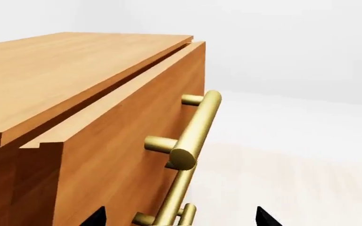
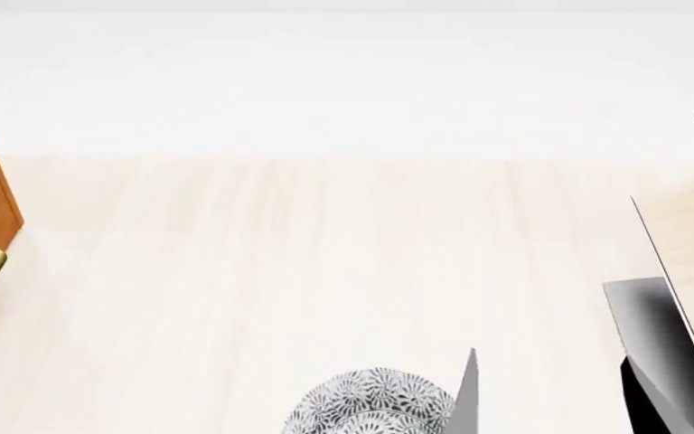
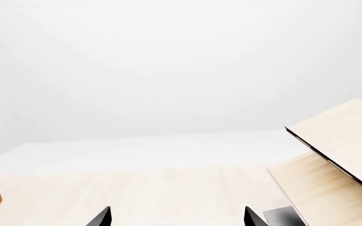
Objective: Close the top drawer of the cabinet and put the bowl on top of it.
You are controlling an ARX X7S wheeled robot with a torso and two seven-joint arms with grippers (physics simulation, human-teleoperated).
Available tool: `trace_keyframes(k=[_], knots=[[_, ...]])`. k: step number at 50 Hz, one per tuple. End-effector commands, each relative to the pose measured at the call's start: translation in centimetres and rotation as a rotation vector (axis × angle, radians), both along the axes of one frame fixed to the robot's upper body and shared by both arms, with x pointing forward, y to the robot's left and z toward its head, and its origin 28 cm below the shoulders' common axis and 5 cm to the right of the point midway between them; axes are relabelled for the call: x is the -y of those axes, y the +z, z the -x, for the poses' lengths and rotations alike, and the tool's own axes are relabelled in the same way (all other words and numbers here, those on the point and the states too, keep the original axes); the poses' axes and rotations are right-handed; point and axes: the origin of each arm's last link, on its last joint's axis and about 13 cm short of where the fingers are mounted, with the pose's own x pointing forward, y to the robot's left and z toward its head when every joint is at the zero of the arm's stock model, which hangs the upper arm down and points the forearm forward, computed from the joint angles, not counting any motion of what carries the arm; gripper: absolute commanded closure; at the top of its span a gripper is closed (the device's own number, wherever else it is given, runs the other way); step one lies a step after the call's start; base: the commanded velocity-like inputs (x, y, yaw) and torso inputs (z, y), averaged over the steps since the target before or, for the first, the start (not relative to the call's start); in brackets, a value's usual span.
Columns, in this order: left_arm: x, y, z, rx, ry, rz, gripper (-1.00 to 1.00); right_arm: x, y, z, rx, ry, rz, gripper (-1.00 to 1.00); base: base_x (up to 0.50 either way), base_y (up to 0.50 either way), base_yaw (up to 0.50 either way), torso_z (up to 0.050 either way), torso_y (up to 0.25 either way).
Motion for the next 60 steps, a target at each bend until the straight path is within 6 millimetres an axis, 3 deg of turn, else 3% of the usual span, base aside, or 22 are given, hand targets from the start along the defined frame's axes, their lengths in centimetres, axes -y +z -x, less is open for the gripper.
trace_keyframes(k=[1,21,46,60], knots=[[-0.4,0.1,-0.4,0.008,0.041,-0.018,-1.0,0.1,-0.2,0.0,-0.005,-0.006,0.001,-1.0,0.0,0.0,0.0,0.0,0.0],[-1.2,-0.8,-1.2,0.002,0.105,-0.011,-1.0,0.1,-0.1,0.2,-0.001,-0.007,0.007,-1.0,0.0,0.0,0.0,0.0,0.0],[-1.6,-0.5,-1.5,0.065,0.298,-0.032,-1.0,0.4,-0.6,0.0,-0.01,-0.017,-0.009,-1.0,0.0,0.0,0.0,0.0,0.0],[-0.7,-1.0,-1.3,0.037,0.207,-0.054,-1.0,0.5,-0.6,0.0,-0.012,-0.018,-0.012,-1.0,0.0,0.0,0.0,0.0,0.0]])
